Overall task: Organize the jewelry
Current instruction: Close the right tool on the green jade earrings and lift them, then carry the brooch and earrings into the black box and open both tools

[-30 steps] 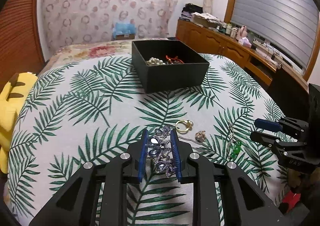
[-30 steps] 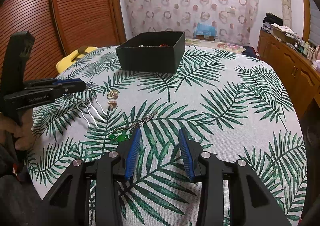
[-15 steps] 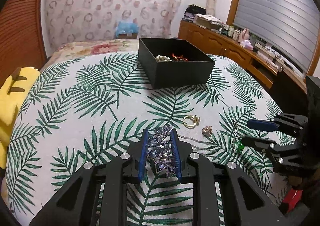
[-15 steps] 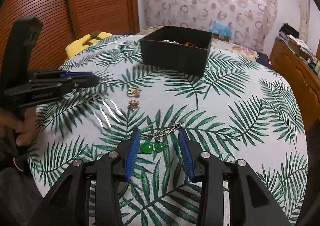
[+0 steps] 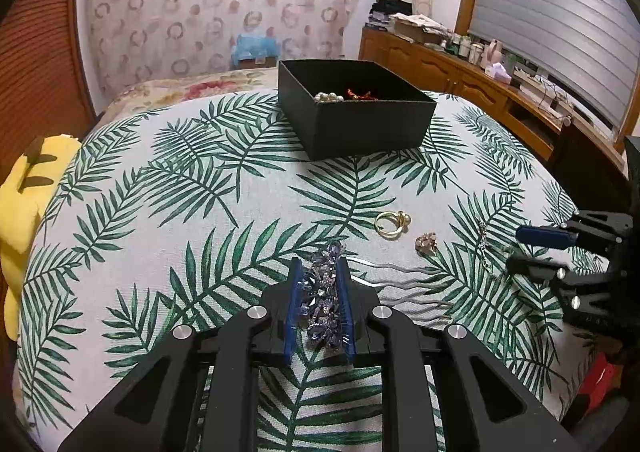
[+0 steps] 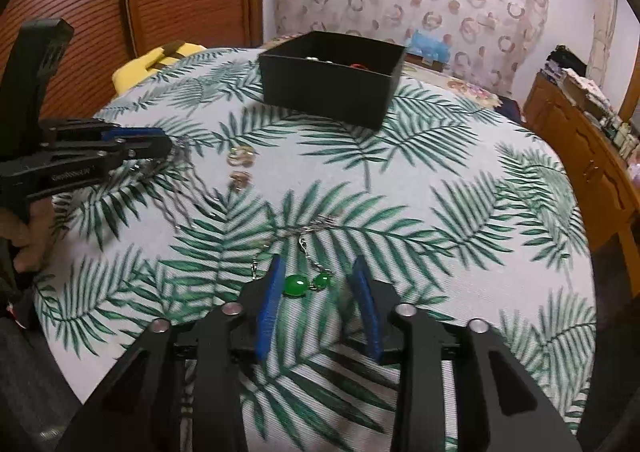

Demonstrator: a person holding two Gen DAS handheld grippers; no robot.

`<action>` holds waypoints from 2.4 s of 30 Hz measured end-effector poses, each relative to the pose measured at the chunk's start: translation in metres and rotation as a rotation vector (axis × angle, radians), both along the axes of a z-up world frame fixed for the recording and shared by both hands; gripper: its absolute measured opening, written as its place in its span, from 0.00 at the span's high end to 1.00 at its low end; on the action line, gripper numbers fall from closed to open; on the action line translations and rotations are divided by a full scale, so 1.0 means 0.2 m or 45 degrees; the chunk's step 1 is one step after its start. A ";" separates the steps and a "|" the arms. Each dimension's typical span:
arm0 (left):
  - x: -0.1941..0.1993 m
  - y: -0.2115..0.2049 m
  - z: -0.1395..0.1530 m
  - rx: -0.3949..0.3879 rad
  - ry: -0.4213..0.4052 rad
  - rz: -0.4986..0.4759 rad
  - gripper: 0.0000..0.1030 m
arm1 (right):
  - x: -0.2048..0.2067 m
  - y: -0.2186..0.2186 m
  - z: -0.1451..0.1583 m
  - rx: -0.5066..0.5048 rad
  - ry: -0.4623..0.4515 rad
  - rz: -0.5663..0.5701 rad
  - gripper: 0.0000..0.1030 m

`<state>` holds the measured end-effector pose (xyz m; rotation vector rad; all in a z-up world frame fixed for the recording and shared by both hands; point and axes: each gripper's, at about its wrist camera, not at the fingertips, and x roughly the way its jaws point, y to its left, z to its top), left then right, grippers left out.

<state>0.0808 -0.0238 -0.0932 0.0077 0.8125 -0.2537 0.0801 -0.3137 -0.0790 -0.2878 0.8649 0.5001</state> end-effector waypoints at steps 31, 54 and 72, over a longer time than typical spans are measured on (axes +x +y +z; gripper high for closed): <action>0.00 0.01 -0.03 0.001 0.021 -0.017 0.80 | 0.06 -0.09 0.04 0.075 -0.005 -0.012 0.94; 0.00 0.02 -0.02 -0.004 0.014 0.000 0.80 | 0.04 -0.13 -0.02 0.002 0.007 -0.073 0.88; 0.00 0.01 0.14 -0.037 -0.099 -0.001 0.80 | 0.07 -0.10 0.16 0.032 -0.101 -0.011 0.88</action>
